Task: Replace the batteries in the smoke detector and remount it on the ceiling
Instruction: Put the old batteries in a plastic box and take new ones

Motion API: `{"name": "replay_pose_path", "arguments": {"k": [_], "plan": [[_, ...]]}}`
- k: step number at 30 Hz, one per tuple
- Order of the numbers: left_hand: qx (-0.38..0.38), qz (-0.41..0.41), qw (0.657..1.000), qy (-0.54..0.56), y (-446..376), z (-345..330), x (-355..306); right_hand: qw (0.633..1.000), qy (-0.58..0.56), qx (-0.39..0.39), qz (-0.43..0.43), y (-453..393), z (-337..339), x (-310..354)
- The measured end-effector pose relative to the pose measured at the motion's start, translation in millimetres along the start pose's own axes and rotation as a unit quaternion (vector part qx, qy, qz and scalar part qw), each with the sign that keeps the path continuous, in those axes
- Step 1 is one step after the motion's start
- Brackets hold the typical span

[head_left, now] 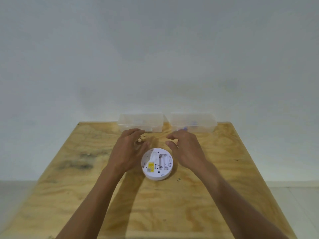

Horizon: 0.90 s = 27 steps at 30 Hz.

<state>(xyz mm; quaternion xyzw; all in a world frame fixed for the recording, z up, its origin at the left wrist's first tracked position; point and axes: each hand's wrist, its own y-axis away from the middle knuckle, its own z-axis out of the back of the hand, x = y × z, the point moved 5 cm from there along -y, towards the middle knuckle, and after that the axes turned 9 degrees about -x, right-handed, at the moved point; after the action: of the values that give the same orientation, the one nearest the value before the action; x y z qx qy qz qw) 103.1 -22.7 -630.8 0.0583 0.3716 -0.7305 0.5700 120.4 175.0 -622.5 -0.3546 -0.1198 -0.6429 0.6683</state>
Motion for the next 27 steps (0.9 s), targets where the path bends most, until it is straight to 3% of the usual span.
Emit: {"name": "replay_pose_path", "arguments": {"k": [5, 10, 16, 22, 27], "plan": [[-0.026, 0.04, 0.998, -0.034, -6, 9, 36, 0.997, -0.061, 0.01, -0.055, -22, -25, 23], [-0.015, 0.024, 0.994, -0.107, -36, 3, 67, 0.973, -0.098, 0.027, -0.208, -54, -59, 21], [0.018, -0.007, 0.99, -0.14, -70, -12, 88, 0.874, -0.26, 0.001, -0.41, -67, -95, 7], [0.016, -0.031, 0.989, -0.145, -78, -18, 101, 0.802, -0.371, 0.01, -0.468, -67, -102, 6], [0.005, -0.035, 0.989, -0.145, -78, -17, 103, 0.776, -0.398, 0.005, -0.489, -67, -100, 6]]}}
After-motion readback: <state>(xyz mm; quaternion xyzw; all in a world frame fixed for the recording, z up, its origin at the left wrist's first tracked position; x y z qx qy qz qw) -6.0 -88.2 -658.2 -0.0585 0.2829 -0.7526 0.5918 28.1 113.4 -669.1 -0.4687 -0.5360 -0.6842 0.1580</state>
